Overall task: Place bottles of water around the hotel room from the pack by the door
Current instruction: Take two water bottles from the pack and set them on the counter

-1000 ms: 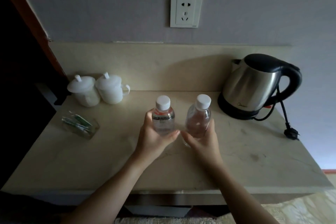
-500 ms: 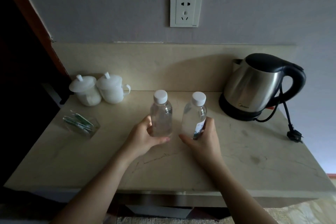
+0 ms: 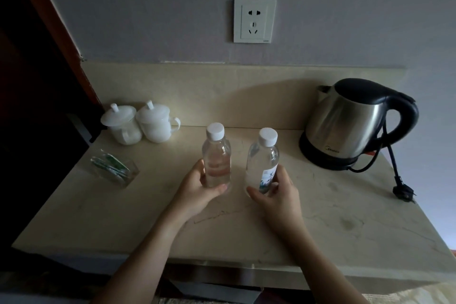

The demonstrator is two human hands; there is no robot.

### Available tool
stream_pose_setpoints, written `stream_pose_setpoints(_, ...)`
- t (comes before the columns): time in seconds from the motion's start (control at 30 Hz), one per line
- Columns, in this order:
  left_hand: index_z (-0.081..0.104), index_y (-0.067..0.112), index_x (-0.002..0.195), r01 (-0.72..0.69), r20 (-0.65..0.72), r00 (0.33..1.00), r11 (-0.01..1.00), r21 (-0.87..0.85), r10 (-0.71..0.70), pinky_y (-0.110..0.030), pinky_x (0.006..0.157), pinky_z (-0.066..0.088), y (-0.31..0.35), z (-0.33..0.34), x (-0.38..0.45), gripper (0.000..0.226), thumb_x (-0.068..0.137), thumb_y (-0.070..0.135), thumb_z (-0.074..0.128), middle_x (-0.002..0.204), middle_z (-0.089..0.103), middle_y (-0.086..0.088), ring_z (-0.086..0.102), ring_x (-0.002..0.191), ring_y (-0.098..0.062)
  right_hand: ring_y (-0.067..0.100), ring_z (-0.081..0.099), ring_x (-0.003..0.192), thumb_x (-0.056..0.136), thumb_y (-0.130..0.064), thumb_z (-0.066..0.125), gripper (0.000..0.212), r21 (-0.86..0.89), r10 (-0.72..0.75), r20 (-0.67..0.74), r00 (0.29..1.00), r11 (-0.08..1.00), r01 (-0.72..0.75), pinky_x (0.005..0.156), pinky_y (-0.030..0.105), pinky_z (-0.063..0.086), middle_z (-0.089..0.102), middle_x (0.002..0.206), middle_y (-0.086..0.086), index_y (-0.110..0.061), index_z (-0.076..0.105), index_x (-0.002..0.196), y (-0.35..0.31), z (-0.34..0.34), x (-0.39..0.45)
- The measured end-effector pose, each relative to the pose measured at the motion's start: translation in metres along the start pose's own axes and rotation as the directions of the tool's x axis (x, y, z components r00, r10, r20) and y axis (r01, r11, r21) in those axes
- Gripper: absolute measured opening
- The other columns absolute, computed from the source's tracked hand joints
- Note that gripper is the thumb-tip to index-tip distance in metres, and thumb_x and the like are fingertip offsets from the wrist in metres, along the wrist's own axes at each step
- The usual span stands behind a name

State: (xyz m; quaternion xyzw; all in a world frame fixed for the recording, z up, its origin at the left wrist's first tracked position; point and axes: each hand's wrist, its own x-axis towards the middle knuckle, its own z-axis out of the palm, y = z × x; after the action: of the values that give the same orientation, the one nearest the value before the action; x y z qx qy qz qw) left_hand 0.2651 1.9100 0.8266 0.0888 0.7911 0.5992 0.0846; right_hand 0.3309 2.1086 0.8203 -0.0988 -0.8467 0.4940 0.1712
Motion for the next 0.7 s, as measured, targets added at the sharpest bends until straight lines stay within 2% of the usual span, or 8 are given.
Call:
stream_pose_setpoints(0.1,0.054,0.031,0.101,-0.023,-0.185,0.982,0.997,0.074,0.037,-0.043,0.08,0.058,0.0,0.017,0.0,0.057,0.057,0.036,0.091,0.096,0.069,-0.002,0.069,0.09,-0.016,0.011,0.064,0.085,0.065,-0.038,0.08,0.048,-0.021,-0.005,-0.021,1.0,1.0,0.004,0.071,0.035,0.055,0.067,0.096,-0.012,-0.034,0.052,0.104,0.002,0.003,0.001)
stream_pose_setpoints(0.2,0.053,0.028,0.095,-0.014,-0.341,0.939,0.997,0.078,0.039,-0.026,0.068,0.055,0.005,0.025,-0.007,0.053,0.059,0.026,0.091,0.088,0.071,0.004,0.069,0.08,-0.006,0.009,0.063,0.086,0.065,-0.039,0.08,0.049,-0.038,-0.007,-0.029,1.0,0.999,0.006,0.071,0.035,0.055,0.065,0.097,-0.013,-0.036,0.05,0.105,0.001,0.005,0.002)
stream_pose_setpoints(0.27,0.057,0.026,0.095,-0.013,-0.301,0.953,0.999,0.05,0.027,-0.026,0.07,0.055,-0.001,0.021,-0.007,0.048,0.063,0.017,0.09,0.087,0.073,0.003,0.07,0.081,-0.006,0.007,0.062,0.085,0.066,-0.04,0.08,0.049,-0.053,-0.009,-0.035,0.999,0.999,0.007,0.071,0.033,0.055,0.063,0.095,-0.014,-0.037,0.049,0.104,0.0,0.004,0.002)
stream_pose_setpoints(0.33,0.062,0.027,0.093,-0.014,-0.197,0.98,1.0,-0.002,0.013,-0.034,0.077,0.057,-0.004,0.013,-0.007,0.043,0.063,0.011,0.089,0.09,0.075,0.002,0.072,0.085,-0.009,0.006,0.06,0.083,0.066,-0.04,0.08,0.048,-0.069,-0.015,-0.043,0.999,0.998,0.012,0.07,0.03,0.053,0.062,0.092,-0.014,-0.037,0.049,0.103,0.001,0.003,0.002)
stream_pose_setpoints(0.43,0.067,0.025,0.087,-0.068,-0.142,0.987,0.996,0.058,0.076,-0.04,0.075,0.059,0.003,0.011,-0.004,0.034,0.059,0.02,0.085,0.087,0.076,0.0,0.073,0.084,-0.017,0.005,0.059,0.084,0.066,-0.043,0.08,0.051,-0.084,-0.021,-0.048,0.999,0.996,0.017,0.069,0.027,0.051,0.062,0.093,-0.015,-0.036,0.05,0.106,0.001,0.003,0.002)
stream_pose_setpoints(0.5,0.065,0.028,0.084,-0.125,-0.172,0.974,0.984,0.127,0.146,-0.032,0.067,0.059,0.006,0.017,-0.005,0.035,0.058,0.022,0.088,0.084,0.075,0.002,0.072,0.08,-0.011,0.007,0.059,0.085,0.067,-0.046,0.079,0.052,-0.095,-0.02,-0.043,0.999,0.995,0.016,0.069,0.026,0.049,0.061,0.094,-0.016,-0.035,0.05,0.11,0.001,0.003,0.001)
stream_pose_setpoints(0.6,0.058,0.032,0.091,-0.083,-0.256,0.959,0.986,0.142,0.118,-0.018,0.067,0.053,0.002,0.023,-0.009,0.047,0.059,0.022,0.092,0.087,0.074,0.009,0.069,0.079,0.0,0.009,0.056,0.085,0.07,-0.046,0.076,0.058,-0.117,-0.017,-0.003,1.0,0.993,0.016,0.069,0.023,0.043,0.059,0.092,-0.019,-0.034,0.051,0.121,0.004,0.002,0.0)
stream_pose_setpoints(0.7,0.061,0.034,0.097,-0.084,-0.179,0.979,0.995,0.061,0.094,-0.019,0.076,0.053,-0.008,0.018,-0.005,0.049,0.063,0.013,0.09,0.096,0.075,0.015,0.07,0.087,0.001,0.008,0.055,0.084,0.071,-0.044,0.076,0.063,-0.122,-0.012,0.011,1.0,0.992,0.013,0.069,0.022,0.042,0.059,0.09,-0.02,-0.034,0.051,0.129,0.008,0.001,0.002)
